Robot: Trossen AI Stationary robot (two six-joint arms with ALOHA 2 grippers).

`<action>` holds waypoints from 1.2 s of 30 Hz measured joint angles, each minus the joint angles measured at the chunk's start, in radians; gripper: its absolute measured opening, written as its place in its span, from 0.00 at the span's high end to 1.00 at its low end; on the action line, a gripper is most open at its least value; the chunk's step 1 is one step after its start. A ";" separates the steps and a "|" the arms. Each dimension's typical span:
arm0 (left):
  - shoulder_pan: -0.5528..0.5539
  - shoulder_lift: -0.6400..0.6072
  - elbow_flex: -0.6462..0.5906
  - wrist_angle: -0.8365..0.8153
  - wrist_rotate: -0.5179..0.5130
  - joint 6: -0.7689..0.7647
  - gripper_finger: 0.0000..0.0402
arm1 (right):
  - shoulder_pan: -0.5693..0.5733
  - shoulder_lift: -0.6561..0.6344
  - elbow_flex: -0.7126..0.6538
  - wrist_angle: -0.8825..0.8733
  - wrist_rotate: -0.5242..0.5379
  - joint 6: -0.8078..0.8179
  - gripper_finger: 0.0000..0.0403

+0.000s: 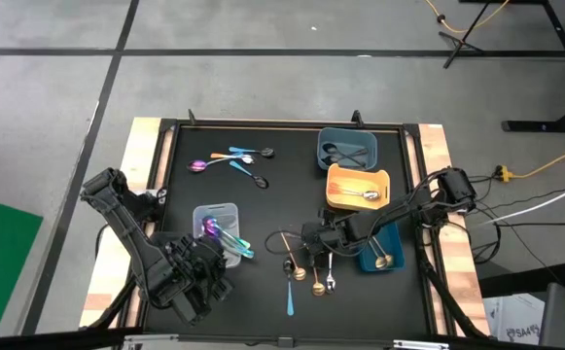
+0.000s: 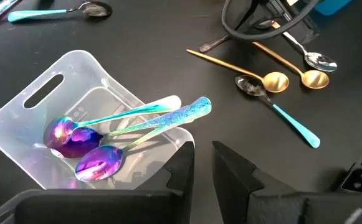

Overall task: Sort silverware by color (type)
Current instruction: Put the black spoon into the light blue bin

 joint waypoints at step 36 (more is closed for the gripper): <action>0.063 0.000 0.000 0.024 -0.127 -0.009 0.88 | -0.060 -0.015 0.403 0.020 0.277 -0.165 1.00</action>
